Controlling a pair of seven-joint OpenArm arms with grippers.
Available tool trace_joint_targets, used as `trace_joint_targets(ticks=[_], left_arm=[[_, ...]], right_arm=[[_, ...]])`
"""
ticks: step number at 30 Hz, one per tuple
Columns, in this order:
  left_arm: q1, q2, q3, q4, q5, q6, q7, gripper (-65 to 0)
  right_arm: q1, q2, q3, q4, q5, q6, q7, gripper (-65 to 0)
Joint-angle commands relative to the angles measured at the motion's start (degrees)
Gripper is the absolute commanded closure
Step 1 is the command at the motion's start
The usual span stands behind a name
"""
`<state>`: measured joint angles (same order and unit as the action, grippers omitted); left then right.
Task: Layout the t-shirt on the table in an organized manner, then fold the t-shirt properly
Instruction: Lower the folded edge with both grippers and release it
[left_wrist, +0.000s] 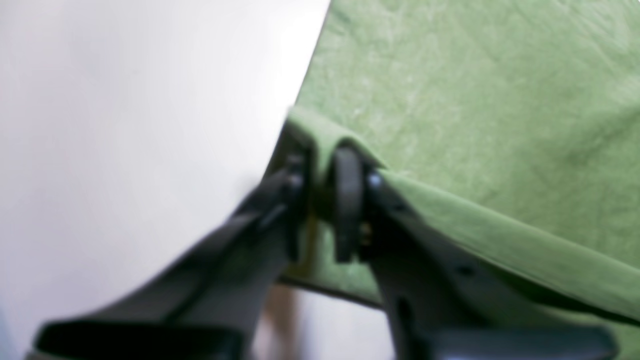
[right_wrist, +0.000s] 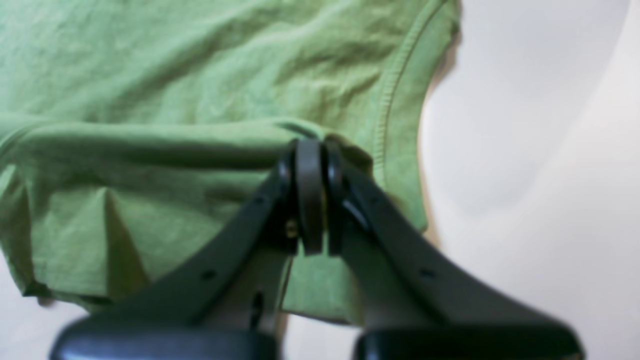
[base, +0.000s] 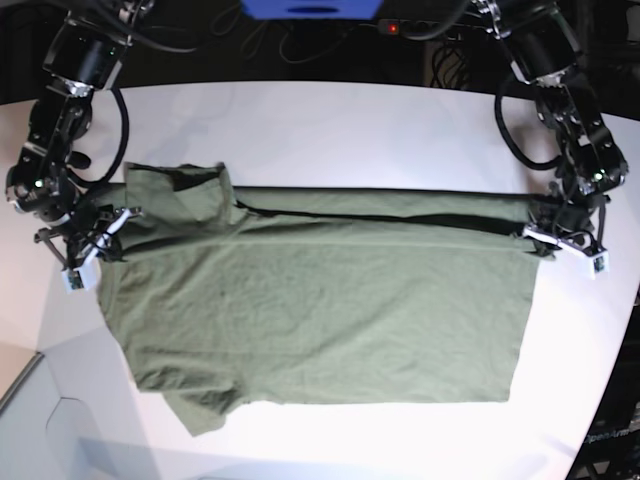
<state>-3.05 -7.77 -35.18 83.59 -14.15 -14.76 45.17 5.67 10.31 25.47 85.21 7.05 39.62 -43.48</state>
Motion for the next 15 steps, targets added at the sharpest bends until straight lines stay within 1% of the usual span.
trace_joint_targets(ticks=[1, 4, 11, 13, 15], left_arm=[[-1.0, -0.7, -0.2, 0.9, -0.4, 0.1, -1.1, -15.6], [-1.0, -0.6, -0.2, 0.9, -0.4, 0.1, -1.1, -22.5], [-0.8, -1.1, -0.6, 1.1, -0.4, 0.1, -1.1, -29.2], [-0.5, -1.1, -0.6, 1.5, -0.4, 0.1, -1.1, -32.5], [-0.3, -1.1, -0.6, 1.6, -0.7, 0.1, -1.1, -38.0]], right_arm=[[1.0, 0.8, 0.3, 1.0, 0.6, 0.4, 1.2, 0.0], [1.0, 0.8, 0.4, 1.0, 0.6, 0.4, 1.2, 0.0], [0.7, 1.9, 0.2, 1.0, 0.6, 0.4, 0.8, -0.6], [0.7, 1.9, 0.4, 1.0, 0.6, 0.4, 0.7, -6.2], [0.6, 2.0, 0.5, 1.2, 0.6, 0.4, 0.7, -15.2]])
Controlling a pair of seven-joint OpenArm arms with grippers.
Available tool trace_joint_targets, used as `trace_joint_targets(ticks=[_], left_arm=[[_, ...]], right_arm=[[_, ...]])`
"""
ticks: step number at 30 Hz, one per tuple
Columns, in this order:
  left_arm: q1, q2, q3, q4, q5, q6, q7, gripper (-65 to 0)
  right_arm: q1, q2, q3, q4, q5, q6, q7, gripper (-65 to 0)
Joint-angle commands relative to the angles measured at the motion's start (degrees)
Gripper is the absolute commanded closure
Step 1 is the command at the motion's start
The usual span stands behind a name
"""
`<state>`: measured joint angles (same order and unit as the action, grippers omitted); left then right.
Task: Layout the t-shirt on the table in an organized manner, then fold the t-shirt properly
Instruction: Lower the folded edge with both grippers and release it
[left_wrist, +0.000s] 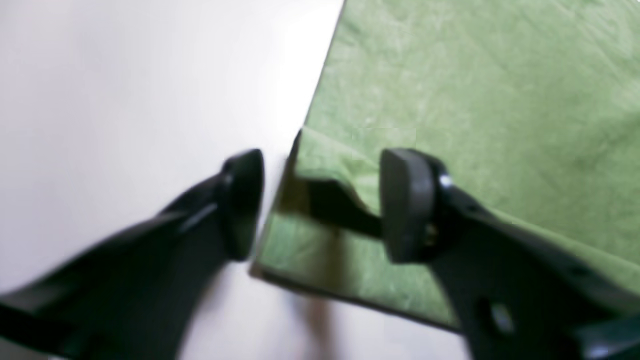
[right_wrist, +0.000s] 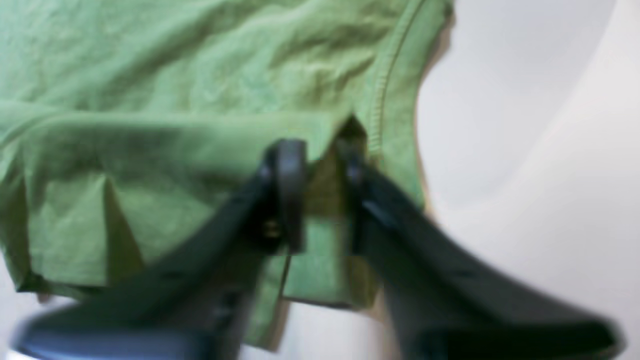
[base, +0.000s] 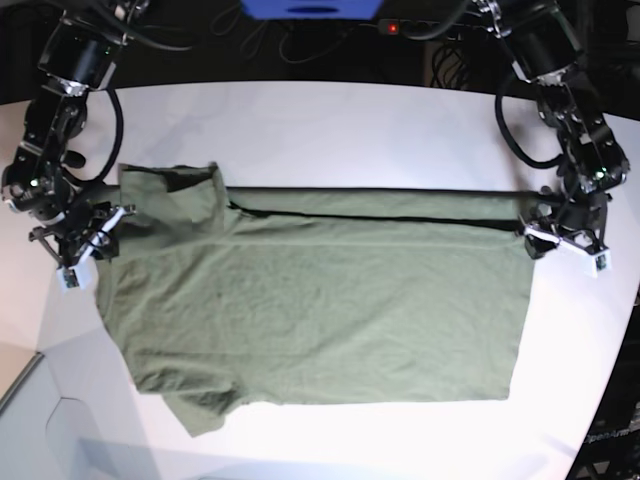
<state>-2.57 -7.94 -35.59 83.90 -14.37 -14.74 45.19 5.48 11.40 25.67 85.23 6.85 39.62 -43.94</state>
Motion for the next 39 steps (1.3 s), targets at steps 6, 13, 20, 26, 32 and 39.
trace_joint_targets(ticks=[6, 13, 20, 26, 32, 39], left_arm=[[2.2, -0.9, -0.1, 2.0, -0.7, 0.1, -1.1, -53.0], [7.3, -0.8, -0.2, 5.3, -0.8, 0.1, -1.2, -53.3], [7.1, -0.8, -0.2, 2.4, -0.8, 0.1, -1.2, -53.3], [5.5, -0.9, -0.1, -1.5, -0.4, 0.1, -1.2, -53.2], [5.4, -1.0, 0.2, -3.8, -0.7, 0.1, -1.2, -53.1], [5.4, -1.0, 0.3, -3.8, -0.7, 0.1, -1.2, -52.9]], right_arm=[[-0.2, 0.9, 1.2, 2.4, 0.8, 0.4, 1.3, -31.9], [-2.1, -1.1, 8.7, 7.2, 0.8, 0.4, 1.2, -33.4], [-5.0, -1.2, 10.2, 7.2, 1.0, 0.4, 1.6, -33.3], [-5.8, -1.1, 11.4, 7.3, 0.9, 0.4, 1.4, -33.2], [-6.2, -1.1, 12.7, 7.3, 1.0, 0.4, 1.5, -33.2], [-7.6, -1.1, 12.7, 7.3, 1.0, 0.4, 1.6, -33.2]])
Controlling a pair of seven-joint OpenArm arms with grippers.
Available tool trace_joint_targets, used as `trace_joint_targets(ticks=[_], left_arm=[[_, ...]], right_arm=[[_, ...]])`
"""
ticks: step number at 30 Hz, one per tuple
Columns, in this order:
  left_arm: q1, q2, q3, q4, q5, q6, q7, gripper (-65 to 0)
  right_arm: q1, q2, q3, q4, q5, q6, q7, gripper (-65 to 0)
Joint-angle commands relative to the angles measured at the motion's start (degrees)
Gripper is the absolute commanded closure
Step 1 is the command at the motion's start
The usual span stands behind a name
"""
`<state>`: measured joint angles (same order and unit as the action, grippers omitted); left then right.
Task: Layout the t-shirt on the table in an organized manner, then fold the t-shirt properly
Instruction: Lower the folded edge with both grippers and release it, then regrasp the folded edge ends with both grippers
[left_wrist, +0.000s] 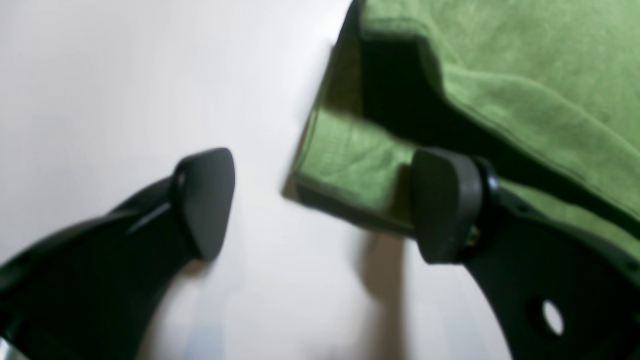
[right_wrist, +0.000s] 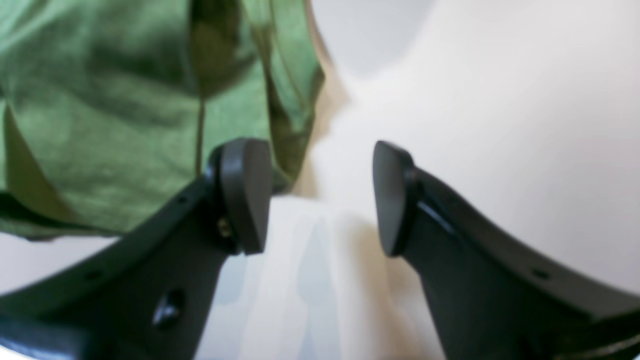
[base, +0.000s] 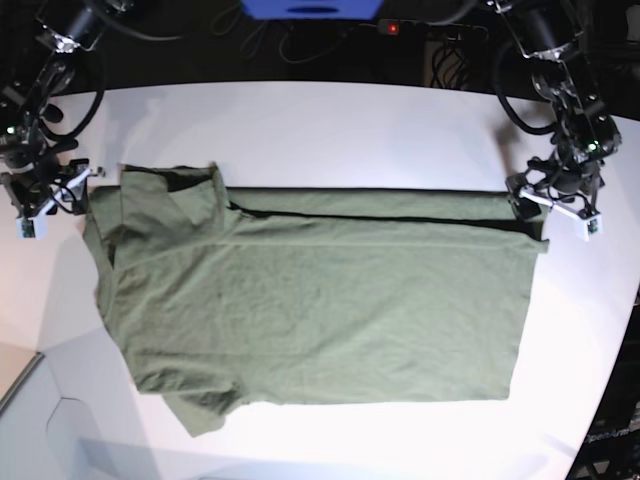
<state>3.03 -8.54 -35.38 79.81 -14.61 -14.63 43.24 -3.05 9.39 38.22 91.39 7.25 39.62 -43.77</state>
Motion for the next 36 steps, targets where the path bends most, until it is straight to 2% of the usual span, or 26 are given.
trace_joint_targets(ticks=[1, 3, 5, 8, 10, 11, 15, 18, 22, 33, 36], left_arm=[[-0.2, -0.4, 0.1, 0.3, -0.5, 0.0, 0.8, -52.9], [-0.2, -0.4, 0.1, 0.3, -0.5, 0.0, 0.8, -52.6], [-0.2, -0.4, 0.1, 0.3, -0.5, 0.0, 0.8, -46.7], [-0.2, -0.4, 0.1, 0.2, -0.5, 0.0, 0.7, -26.8], [-0.3, -0.3, 0.1, 0.2, -0.5, 0.0, -0.9, -15.9], [-0.3, -0.2, 0.1, 0.2, -0.5, 0.0, -2.2, -13.2], [0.1, 0.1, 0.1, 0.1, -0.5, 0.0, -4.7, -9.2], [0.1, 0.1, 0.1, -0.6, -0.5, 0.0, -4.7, 0.0], [0.0, 0.1, 0.1, -2.3, -0.5, 0.0, -4.7, -0.3], [1.1, 0.1, 0.0, -2.1, -0.6, 0.0, -4.6, -0.1], [1.1, 0.1, 0.0, -2.0, -0.6, -0.1, -4.6, -0.1]], right_arm=[[0.5, 0.9, 0.2, 1.0, 0.6, 0.4, 1.4, -33.2], [-0.2, 0.9, 0.2, 1.0, 0.6, 0.4, 1.4, -33.2], [-0.2, 0.9, 0.2, 1.0, 0.6, 0.4, 1.4, -33.2], [-0.2, 0.9, 0.2, 0.9, 0.6, 0.4, 1.5, -33.2], [-0.2, 0.9, -0.2, 0.8, 0.6, 0.4, 1.5, -33.4], [-0.2, 0.9, -0.4, 0.7, 0.5, 0.4, 1.5, -33.5], [-0.2, 0.9, -0.7, 0.7, 0.5, 0.4, 1.5, -33.6], [-0.2, 1.1, -3.3, 0.5, 0.5, 0.4, 1.5, -33.6], [0.2, 1.9, -5.3, -1.7, 0.4, 0.4, 1.5, -33.6], [0.5, 2.4, -5.1, -3.9, 0.4, 0.4, 1.5, -34.0], [0.5, 2.4, -5.1, -4.0, 0.4, 0.4, 1.5, -38.1]])
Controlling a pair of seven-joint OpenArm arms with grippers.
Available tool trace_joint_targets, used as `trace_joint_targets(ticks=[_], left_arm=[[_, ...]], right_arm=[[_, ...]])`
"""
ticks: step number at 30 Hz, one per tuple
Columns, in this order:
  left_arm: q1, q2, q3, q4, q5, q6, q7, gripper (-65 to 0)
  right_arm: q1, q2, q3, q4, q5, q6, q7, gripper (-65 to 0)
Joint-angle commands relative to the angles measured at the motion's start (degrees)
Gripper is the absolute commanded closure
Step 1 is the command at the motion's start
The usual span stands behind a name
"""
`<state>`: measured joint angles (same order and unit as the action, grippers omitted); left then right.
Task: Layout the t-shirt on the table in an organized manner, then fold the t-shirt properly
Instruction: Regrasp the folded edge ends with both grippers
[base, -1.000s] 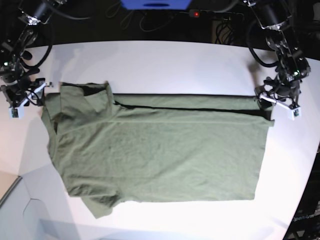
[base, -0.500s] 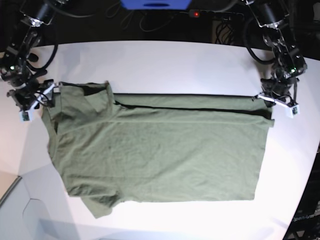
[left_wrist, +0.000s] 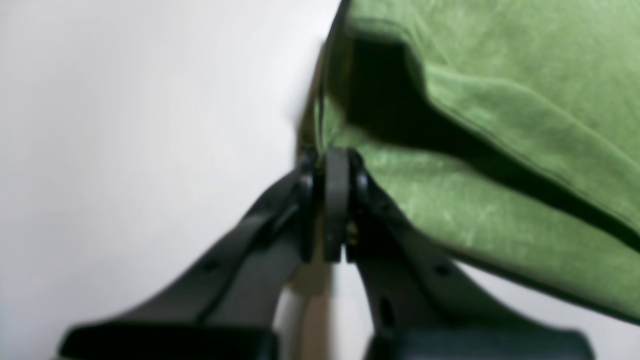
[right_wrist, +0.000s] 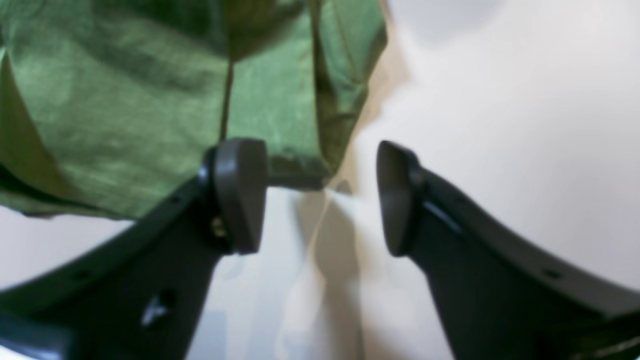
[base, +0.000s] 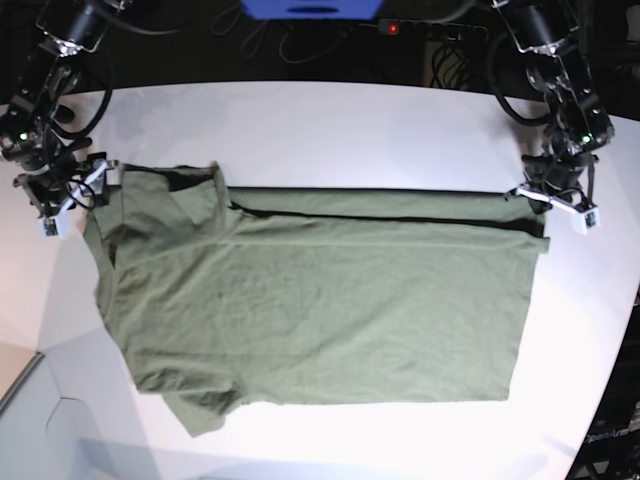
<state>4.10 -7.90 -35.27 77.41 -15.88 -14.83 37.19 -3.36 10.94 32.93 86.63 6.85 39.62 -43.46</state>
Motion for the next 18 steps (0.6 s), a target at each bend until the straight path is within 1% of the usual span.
trace_joint_targets(ticks=[1, 4, 10, 16, 18], left_arm=[[0.0, -0.5, -0.1, 0.4, 0.7, 0.1, 1.4, -0.1], [0.0, -0.5, -0.1, 0.4, 0.7, 0.1, 1.4, -0.1], [0.0, -0.5, -0.1, 0.4, 0.7, 0.1, 1.3, -0.1], [0.0, -0.5, -0.2, 0.4, 0.7, 0.1, 1.1, -0.1], [0.0, -0.6, -0.3, 0.4, 0.7, 0.1, 1.1, -0.1]], right_arm=[[0.8, 0.9, 0.2, 0.8, 0.8, 0.4, 1.2, -39.7], [0.8, 0.9, 0.2, 0.9, 0.8, 0.4, 1.2, -41.5], [2.2, 0.9, 0.1, 0.2, 0.8, 0.4, 1.2, -41.5], [3.8, 0.9, 0.0, -3.2, 0.8, 0.4, 1.2, -40.8], [3.9, 0.9, 0.2, -3.7, 0.8, 0.4, 1.3, -39.3]])
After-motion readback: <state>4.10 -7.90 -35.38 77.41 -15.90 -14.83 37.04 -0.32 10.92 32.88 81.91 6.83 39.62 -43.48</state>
